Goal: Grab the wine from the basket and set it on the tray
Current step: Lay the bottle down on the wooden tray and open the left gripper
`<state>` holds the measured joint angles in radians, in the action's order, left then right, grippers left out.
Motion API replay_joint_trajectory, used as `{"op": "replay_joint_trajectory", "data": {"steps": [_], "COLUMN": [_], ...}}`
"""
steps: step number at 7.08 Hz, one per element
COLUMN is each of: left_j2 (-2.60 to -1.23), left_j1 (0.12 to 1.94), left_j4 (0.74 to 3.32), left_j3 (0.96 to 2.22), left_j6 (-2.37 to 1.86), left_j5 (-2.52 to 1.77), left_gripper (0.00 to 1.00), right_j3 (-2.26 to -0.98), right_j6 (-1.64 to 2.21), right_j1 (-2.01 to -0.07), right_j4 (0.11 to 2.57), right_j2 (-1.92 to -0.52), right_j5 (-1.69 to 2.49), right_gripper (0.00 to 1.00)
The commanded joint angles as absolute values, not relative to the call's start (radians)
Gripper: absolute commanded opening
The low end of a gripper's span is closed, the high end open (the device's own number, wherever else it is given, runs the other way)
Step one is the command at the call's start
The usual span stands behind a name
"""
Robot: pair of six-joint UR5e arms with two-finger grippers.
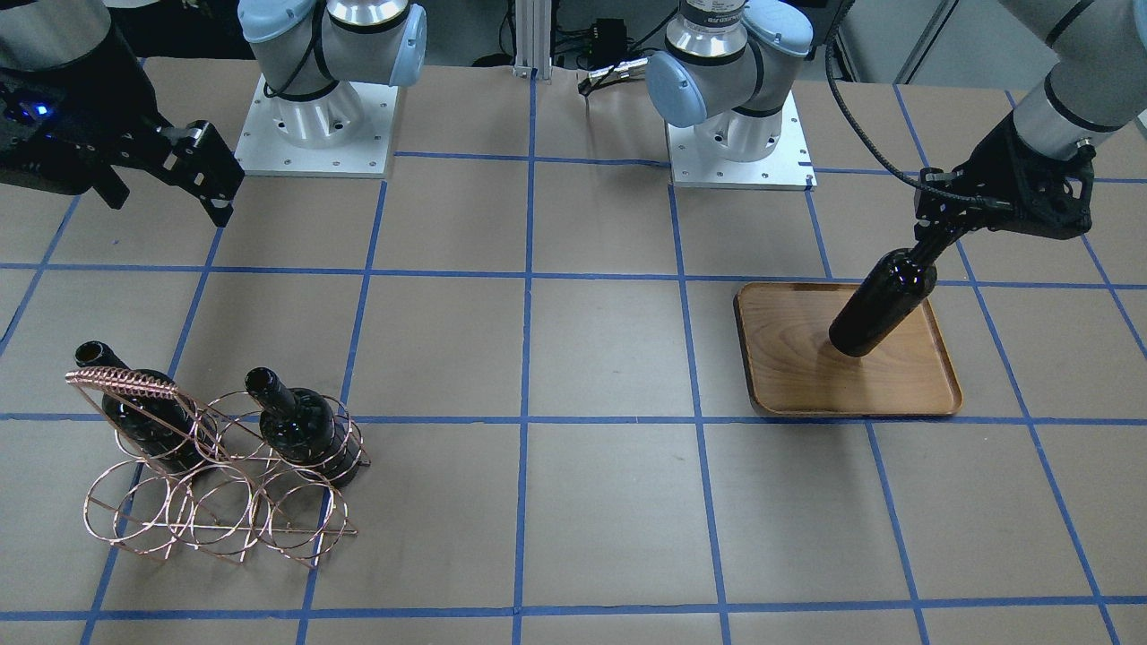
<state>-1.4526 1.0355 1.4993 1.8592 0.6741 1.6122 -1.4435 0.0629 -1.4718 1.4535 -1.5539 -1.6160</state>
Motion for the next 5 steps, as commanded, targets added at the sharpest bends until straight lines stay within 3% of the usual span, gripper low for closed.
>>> {"op": "replay_joint_trajectory", "data": {"steps": [1, 3, 5], "left_j2": [-1.450, -1.440, -1.445], "left_j1": [1.037, 1.040, 1.087], "left_j4": [1.500, 1.494, 1.518], "left_j3": [1.859, 1.845, 1.725], "left_j6": [0.669, 0.652, 0.542], "left_j5": [1.611, 1.614, 1.628], "left_gripper": [0.58, 0.77, 0.96], "right_j3": [-1.443, -1.443, -1.443], "right_j6": [0.061, 0.061, 0.061], "right_j1": [-1.471, -1.473, -1.473], "right_j4": [1.453, 1.453, 1.451], "right_j2": [-1.554, -1.554, -1.554], "right_j5": [-1.621, -1.618, -1.618], "right_gripper": [1.00, 1.00, 1.00]}}
